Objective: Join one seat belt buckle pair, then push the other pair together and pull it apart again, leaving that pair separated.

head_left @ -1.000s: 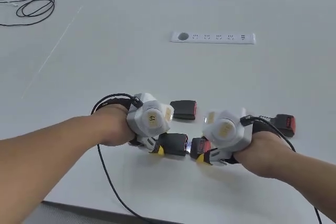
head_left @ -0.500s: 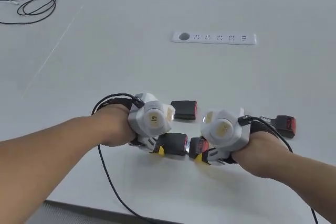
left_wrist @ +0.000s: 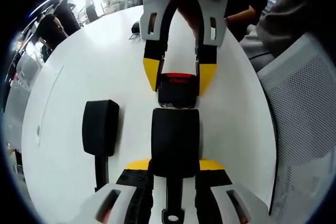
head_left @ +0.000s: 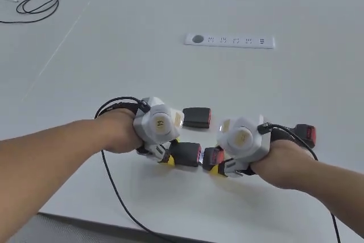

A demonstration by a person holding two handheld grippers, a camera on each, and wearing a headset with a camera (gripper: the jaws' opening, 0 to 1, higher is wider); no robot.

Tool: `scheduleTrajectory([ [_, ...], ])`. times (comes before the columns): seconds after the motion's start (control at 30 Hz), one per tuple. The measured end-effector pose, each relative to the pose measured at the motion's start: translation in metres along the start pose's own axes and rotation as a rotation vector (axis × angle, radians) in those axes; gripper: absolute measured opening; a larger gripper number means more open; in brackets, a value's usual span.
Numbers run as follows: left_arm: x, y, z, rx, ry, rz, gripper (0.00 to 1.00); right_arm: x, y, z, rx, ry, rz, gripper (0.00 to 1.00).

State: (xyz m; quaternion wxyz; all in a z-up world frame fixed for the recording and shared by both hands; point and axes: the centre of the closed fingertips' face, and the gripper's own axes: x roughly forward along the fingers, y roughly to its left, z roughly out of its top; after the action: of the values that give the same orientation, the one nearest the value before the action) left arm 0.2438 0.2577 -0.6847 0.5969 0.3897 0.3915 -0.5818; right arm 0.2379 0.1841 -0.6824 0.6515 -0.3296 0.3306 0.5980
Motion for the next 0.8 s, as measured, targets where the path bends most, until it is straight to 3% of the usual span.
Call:
scheduleTrajectory([
  [0.47,0.0004,-0.0017,0.0006,-0.009,0.021,0.003,0.31,0.0016,0.001,-0.0002,0.009,0.018,-0.001,0.34],
  [0.8,-0.0004,-0.0027,-0.0001,-0.012,0.013,0.018,0.32,0.0009,0.002,0.0015,0.004,-0.009,-0.014,0.34],
])
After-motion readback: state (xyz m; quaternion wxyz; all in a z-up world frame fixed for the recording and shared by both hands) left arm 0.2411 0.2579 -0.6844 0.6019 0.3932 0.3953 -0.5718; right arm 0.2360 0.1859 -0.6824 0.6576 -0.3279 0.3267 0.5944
